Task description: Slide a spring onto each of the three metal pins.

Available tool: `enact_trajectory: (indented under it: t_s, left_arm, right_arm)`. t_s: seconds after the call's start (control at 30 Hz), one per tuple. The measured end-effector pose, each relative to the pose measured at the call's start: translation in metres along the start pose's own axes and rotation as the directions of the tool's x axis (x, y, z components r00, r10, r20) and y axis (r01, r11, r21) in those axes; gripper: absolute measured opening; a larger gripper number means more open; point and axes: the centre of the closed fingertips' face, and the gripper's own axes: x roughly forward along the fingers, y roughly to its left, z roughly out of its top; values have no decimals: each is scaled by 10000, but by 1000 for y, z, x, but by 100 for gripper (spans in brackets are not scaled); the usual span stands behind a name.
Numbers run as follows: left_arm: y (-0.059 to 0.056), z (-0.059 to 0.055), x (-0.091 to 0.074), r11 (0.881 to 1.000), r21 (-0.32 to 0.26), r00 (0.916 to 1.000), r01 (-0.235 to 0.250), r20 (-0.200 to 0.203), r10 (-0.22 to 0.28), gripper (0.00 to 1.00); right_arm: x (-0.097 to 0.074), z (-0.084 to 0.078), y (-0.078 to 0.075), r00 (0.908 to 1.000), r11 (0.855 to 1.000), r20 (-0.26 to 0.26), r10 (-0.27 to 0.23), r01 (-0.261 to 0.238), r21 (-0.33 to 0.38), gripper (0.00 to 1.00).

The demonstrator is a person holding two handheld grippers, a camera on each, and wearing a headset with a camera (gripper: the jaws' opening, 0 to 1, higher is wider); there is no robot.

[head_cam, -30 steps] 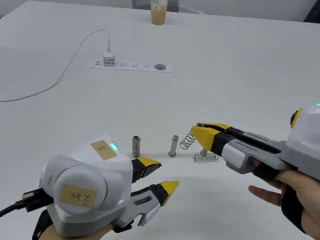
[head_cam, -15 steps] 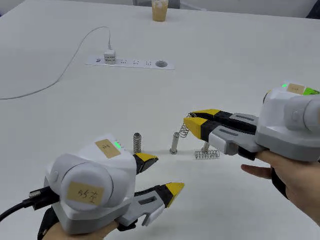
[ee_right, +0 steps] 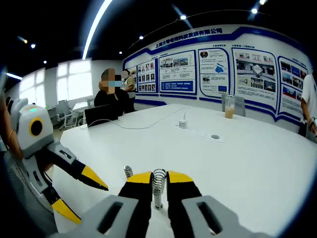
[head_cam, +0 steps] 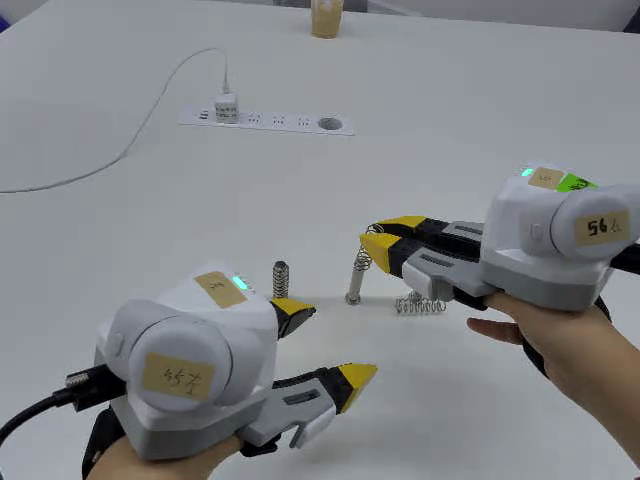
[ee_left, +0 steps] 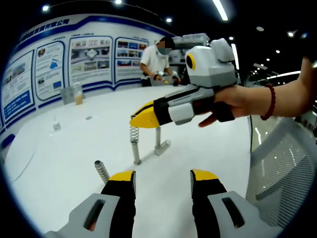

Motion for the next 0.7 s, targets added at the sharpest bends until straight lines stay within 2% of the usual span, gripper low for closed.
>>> enact_trajectory:
  t_s: [0.7]
  left_arm:
    - [2, 1, 0, 10000, 8, 10000, -59, -18, 59, 44]
  right_arm:
    - [15, -32, 6, 9947, 9998, -1006, 188, -184, 53, 12]
